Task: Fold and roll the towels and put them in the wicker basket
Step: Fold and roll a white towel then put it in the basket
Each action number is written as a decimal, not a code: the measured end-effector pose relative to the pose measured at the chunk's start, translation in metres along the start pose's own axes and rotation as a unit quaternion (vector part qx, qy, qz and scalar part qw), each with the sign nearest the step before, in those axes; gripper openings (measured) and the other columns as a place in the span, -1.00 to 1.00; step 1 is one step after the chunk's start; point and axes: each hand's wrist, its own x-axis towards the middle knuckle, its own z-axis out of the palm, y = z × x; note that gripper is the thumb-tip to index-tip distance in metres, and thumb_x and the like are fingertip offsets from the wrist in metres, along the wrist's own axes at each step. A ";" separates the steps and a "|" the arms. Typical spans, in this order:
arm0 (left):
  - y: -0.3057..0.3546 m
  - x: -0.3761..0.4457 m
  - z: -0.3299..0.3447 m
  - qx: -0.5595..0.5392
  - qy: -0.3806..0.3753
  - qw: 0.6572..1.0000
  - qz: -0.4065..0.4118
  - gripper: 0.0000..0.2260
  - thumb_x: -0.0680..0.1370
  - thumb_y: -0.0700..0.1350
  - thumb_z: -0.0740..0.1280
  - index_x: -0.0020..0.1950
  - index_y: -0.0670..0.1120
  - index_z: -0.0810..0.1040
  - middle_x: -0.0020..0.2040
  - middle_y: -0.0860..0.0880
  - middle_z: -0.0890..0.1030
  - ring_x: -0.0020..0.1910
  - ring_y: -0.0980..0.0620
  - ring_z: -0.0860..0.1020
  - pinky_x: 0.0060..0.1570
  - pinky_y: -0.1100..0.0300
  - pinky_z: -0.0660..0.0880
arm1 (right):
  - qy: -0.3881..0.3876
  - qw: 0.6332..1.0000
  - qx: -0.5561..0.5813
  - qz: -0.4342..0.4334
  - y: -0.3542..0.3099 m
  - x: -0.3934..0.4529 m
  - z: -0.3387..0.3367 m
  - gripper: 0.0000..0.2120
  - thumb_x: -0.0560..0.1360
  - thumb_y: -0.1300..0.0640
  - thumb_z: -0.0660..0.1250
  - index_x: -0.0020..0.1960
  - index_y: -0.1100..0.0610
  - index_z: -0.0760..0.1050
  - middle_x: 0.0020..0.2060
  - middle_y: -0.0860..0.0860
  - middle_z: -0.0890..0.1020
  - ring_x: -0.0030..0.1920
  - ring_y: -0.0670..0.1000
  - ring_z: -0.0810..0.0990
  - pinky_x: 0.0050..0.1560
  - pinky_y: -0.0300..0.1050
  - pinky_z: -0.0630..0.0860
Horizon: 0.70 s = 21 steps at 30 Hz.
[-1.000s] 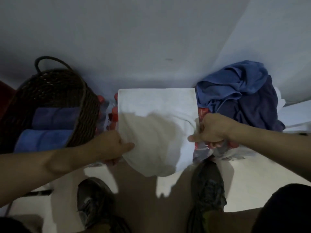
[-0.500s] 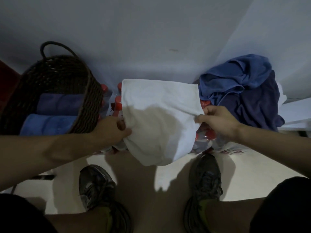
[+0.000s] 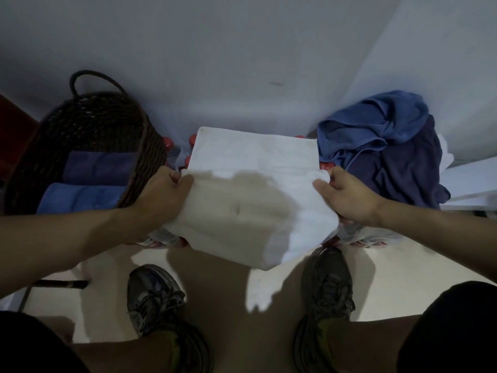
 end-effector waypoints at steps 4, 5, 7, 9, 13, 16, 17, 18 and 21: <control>-0.004 0.006 -0.001 0.062 -0.041 0.997 -0.003 -0.73 0.58 0.07 0.29 -0.09 -0.13 0.42 -0.19 -0.01 0.44 -0.23 0.06 0.40 -0.30 0.21 0.29 | -0.061 0.994 0.012 0.090 -0.001 0.001 -0.002 -0.67 0.61 0.01 0.29 -0.20 0.23 0.43 -0.60 0.08 0.51 -0.68 0.00 0.31 -0.66 -0.28 0.23; -0.004 0.006 -0.002 0.077 -0.052 0.996 -0.009 -0.74 0.57 0.07 0.31 -0.07 -0.12 0.41 -0.17 -0.01 0.44 -0.20 0.04 0.41 -0.24 0.18 0.31 | -0.076 0.990 0.017 0.119 -0.001 0.001 -0.003 -0.67 0.58 0.02 0.33 -0.17 0.28 0.48 -0.61 0.10 0.51 -0.70 0.00 0.28 -0.66 -0.29 0.22; -0.004 0.006 -0.002 0.092 -0.059 0.994 -0.015 -0.74 0.54 0.07 0.35 -0.03 -0.10 0.40 -0.09 -0.04 0.45 -0.14 0.02 0.43 -0.15 0.14 0.33 | -0.074 0.985 0.028 0.156 -0.002 0.000 -0.003 -0.68 0.55 0.04 0.40 -0.13 0.33 0.53 -0.61 0.09 0.51 -0.69 -0.01 0.31 -0.65 -0.31 0.26; -0.002 0.006 -0.003 0.071 -0.047 0.996 -0.016 -0.75 0.53 0.05 0.37 -0.01 -0.08 0.39 -0.04 -0.03 0.45 -0.10 0.02 0.43 -0.13 0.13 0.34 | -0.048 0.984 0.038 0.166 -0.004 0.002 -0.003 -0.69 0.53 0.07 0.42 -0.11 0.35 0.56 -0.60 0.06 0.52 -0.66 -0.03 0.40 -0.62 -0.30 0.34; 0.007 0.009 -0.003 -0.001 -0.015 1.000 -0.026 -0.76 0.53 0.01 0.38 0.06 -0.06 0.40 -0.02 0.01 0.45 -0.14 0.08 0.44 -0.24 0.27 0.32 | -0.012 0.981 0.068 0.180 -0.009 0.010 -0.009 -0.72 0.47 0.03 0.49 -0.21 0.26 0.59 -0.59 0.05 0.49 -0.65 -0.02 0.37 -0.60 -0.28 0.33; 0.021 0.017 -0.003 -0.115 0.013 0.992 -0.051 -0.72 0.51 0.04 0.41 0.07 -0.08 0.45 -0.11 0.05 0.49 -0.20 0.18 0.47 -0.34 0.36 0.36 | 0.092 0.968 0.182 0.149 -0.012 0.018 -0.012 -0.63 0.49 0.06 0.46 -0.39 0.18 0.44 -0.64 0.01 0.47 -0.67 -0.06 0.36 -0.63 -0.30 0.30; 0.026 0.020 -0.004 -0.157 0.009 0.986 -0.053 -0.70 0.50 0.04 0.43 0.09 -0.08 0.44 -0.10 0.04 0.51 -0.21 0.17 0.52 -0.39 0.39 0.41 | 0.125 0.956 0.227 0.137 -0.014 0.020 -0.012 -0.62 0.52 0.07 0.44 -0.39 0.16 0.40 -0.61 0.03 0.49 -0.63 -0.05 0.40 -0.62 -0.30 0.34; 0.030 0.023 -0.006 -0.197 -0.005 0.979 -0.049 -0.68 0.49 0.00 0.44 0.13 -0.06 0.41 -0.07 0.02 0.53 -0.23 0.18 0.57 -0.43 0.44 0.44 | 0.148 0.947 0.256 0.124 -0.016 0.023 -0.012 -0.63 0.53 0.07 0.42 -0.37 0.14 0.37 -0.55 0.06 0.51 -0.57 -0.02 0.47 -0.58 -0.26 0.41; 0.033 0.030 -0.008 -0.225 -0.074 0.971 0.012 -0.49 0.46 -0.22 0.47 0.30 -0.01 0.32 0.00 -0.03 0.58 -0.24 0.26 0.62 -0.35 0.47 0.49 | 0.175 0.972 0.141 0.064 -0.012 0.029 -0.007 -0.68 0.50 0.09 0.45 -0.28 0.15 0.36 -0.39 0.09 0.51 -0.38 0.06 0.54 -0.33 -0.08 0.53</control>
